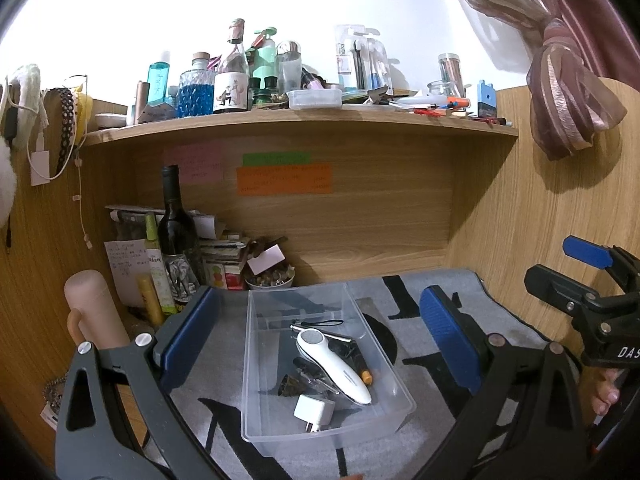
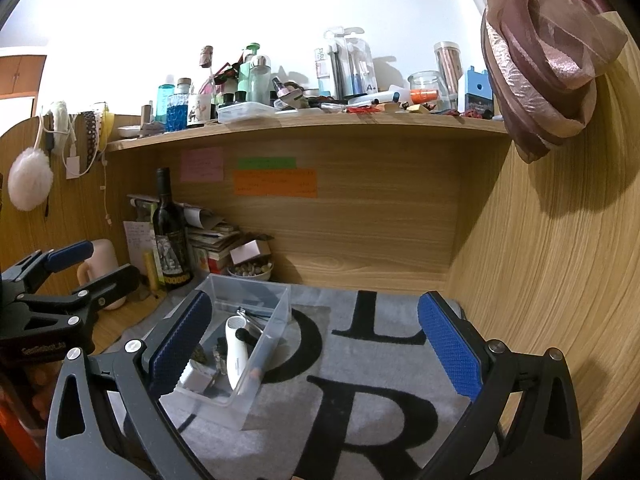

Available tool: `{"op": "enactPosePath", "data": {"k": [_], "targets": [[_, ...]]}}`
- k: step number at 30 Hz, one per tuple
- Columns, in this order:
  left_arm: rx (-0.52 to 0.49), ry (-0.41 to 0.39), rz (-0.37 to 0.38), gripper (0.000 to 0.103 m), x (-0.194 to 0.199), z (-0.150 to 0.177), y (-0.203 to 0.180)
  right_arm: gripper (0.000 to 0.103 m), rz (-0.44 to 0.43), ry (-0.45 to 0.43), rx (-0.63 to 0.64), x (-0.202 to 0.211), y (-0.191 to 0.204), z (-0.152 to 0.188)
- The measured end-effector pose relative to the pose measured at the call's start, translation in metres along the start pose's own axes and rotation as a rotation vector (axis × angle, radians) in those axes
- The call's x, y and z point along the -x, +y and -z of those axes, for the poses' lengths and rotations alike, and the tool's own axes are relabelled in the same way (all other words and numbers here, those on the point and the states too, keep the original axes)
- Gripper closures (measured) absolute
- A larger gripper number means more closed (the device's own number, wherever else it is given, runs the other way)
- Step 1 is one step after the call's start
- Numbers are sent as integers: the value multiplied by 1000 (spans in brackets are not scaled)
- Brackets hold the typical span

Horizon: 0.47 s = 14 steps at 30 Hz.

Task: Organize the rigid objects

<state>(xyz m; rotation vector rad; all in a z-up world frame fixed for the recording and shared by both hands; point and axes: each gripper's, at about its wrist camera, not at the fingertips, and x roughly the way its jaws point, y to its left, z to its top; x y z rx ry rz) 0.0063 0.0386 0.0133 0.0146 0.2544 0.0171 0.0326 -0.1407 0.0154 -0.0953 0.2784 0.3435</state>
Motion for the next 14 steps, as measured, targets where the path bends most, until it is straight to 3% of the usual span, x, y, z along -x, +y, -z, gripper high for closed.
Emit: {"op": "enactPosePath", "data": {"k": [14], "targets": [[-6, 20, 37, 1, -2, 4, -4, 0, -18, 8, 6, -5, 0, 1]]}}
